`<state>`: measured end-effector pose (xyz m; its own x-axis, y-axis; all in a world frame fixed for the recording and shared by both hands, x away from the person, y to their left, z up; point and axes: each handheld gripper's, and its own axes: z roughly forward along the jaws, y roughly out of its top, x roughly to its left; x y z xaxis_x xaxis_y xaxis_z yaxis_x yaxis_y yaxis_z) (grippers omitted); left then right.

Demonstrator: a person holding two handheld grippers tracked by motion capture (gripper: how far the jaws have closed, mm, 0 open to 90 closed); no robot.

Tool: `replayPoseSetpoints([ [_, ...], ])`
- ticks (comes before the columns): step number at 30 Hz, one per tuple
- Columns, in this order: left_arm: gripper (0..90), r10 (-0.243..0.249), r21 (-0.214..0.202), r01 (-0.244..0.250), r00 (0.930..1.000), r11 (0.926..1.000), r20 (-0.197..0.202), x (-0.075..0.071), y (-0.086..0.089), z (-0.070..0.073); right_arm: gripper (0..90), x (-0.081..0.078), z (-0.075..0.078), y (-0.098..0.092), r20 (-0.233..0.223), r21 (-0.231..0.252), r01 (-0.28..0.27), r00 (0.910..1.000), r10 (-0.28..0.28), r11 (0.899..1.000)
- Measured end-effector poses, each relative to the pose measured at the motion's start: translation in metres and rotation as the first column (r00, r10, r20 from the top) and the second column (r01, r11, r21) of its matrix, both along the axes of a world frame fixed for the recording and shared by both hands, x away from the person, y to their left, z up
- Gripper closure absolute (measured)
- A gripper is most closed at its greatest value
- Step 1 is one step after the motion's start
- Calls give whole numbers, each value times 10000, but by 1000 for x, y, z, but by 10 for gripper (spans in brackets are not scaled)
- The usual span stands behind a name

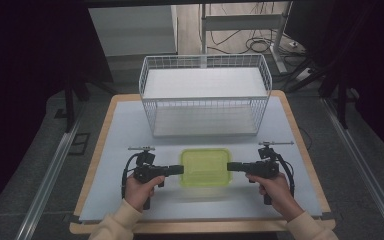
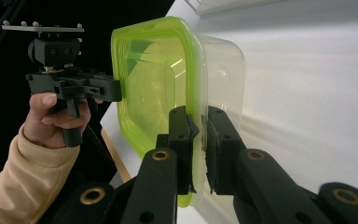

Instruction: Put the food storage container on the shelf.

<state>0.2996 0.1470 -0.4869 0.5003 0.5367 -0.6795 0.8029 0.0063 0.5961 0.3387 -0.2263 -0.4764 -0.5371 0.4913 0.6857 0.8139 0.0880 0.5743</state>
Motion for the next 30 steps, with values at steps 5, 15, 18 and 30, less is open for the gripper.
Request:
replayPoseSetpoints([
  [5, 820, 6, 17, -7, 9998, 10000, 178, 2, 0, 8, 820, 1, 9, 0, 205, -46, 81, 9998, -81, 10000],
  [15, 820, 97, -50, -95, 9993, 9999, 370, 7, 2, 22, 820, 5, 27, 3, 536, -84, 104, 9985, -99, 9999],
  [18, 820, 103, -34, -102, 9991, 9999, 420, 8, 3, 25, 820, 7, 29, 4, 611, -60, 105, 9981, -101, 9999],
  [30, 819, 238, 49, -242, 9970, 9997, 738, 15, 6, 44, 820, 15, 49, 9, 907, -19, 128, 9958, -126, 9999],
])
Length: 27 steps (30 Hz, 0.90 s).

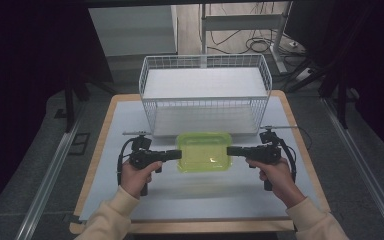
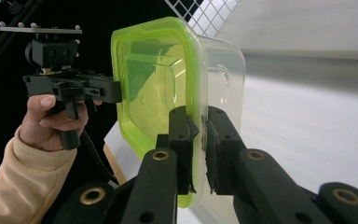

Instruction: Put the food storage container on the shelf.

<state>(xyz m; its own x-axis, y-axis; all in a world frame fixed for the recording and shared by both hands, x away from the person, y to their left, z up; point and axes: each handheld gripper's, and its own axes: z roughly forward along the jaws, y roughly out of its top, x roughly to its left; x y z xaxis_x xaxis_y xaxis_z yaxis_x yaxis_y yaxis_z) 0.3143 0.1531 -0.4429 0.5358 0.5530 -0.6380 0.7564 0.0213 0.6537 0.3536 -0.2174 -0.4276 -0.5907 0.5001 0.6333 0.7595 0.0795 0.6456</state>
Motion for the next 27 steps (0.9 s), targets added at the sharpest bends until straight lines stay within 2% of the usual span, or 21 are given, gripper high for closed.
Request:
replayPoseSetpoints([
  [10, 819, 24, 65, -26, 9997, 10000, 244, 4, 3, 14, 819, 4, 12, 3, 104, 64, -21, 9999, 20, 10000],
  [27, 817, 164, 95, -170, 9982, 9998, 573, 15, 5, 41, 819, 13, 42, 7, 589, -42, 81, 9982, -78, 10000],
])
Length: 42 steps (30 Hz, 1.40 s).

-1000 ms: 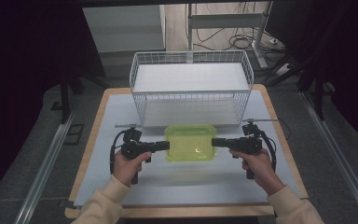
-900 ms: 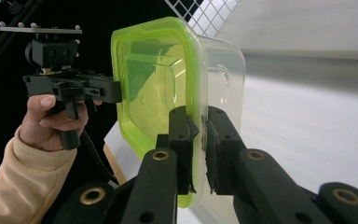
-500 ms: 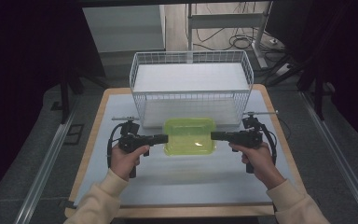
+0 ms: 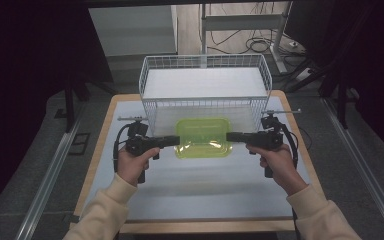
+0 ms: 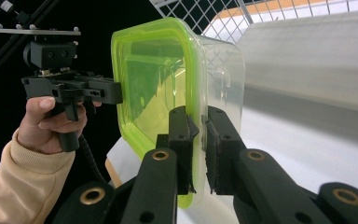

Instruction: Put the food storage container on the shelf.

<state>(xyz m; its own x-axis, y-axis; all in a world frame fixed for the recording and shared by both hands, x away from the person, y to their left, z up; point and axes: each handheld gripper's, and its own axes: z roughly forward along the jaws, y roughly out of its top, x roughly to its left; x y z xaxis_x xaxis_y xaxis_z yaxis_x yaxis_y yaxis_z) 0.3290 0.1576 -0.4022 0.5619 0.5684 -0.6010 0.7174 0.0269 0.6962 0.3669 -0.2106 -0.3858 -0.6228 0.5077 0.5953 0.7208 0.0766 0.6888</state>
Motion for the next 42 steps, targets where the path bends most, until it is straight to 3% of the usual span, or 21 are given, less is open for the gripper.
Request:
replayPoseSetpoints([
  [19, 816, 68, -3, -68, 9998, 10000, 199, 20, 0, 31, 819, 19, 32, 1, 329, 8, 4, 9995, -4, 10000],
  [31, 813, 154, 311, -163, 9995, 9994, 284, 48, -1, 55, 819, 43, 53, 2, 435, 34, 183, 9989, -185, 9998],
  [42, 812, 234, 97, -235, 9997, 9997, 94, 73, 4, 69, 819, 66, 72, 8, 500, -103, 238, 9985, -233, 9997],
])
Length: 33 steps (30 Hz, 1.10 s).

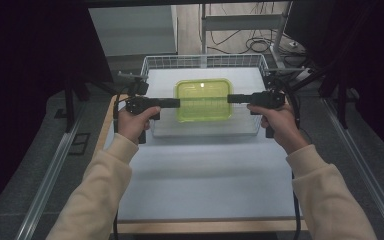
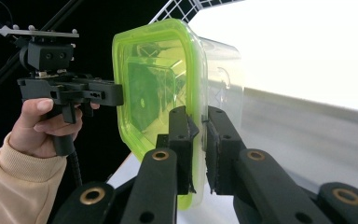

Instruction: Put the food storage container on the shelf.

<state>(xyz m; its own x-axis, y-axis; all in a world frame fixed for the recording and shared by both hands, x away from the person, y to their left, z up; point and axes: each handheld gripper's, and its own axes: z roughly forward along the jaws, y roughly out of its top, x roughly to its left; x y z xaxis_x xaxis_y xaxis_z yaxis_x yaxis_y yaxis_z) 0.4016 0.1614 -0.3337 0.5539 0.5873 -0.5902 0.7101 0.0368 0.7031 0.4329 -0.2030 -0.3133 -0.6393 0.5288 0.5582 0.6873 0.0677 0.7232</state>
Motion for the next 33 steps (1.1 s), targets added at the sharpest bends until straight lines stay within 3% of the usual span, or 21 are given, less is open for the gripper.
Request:
replayPoseSetpoints([
  [22, 812, -125, -105, 122, 9994, 9999, -329, 49, 1, 12, 818, 45, 19, 1, -91, -86, 221, 9997, -222, 9997],
  [33, 811, 46, -250, -62, 9979, 9997, -649, 73, -2, 8, 817, 70, 15, -1, -472, -56, 508, 9976, -510, 9987],
])
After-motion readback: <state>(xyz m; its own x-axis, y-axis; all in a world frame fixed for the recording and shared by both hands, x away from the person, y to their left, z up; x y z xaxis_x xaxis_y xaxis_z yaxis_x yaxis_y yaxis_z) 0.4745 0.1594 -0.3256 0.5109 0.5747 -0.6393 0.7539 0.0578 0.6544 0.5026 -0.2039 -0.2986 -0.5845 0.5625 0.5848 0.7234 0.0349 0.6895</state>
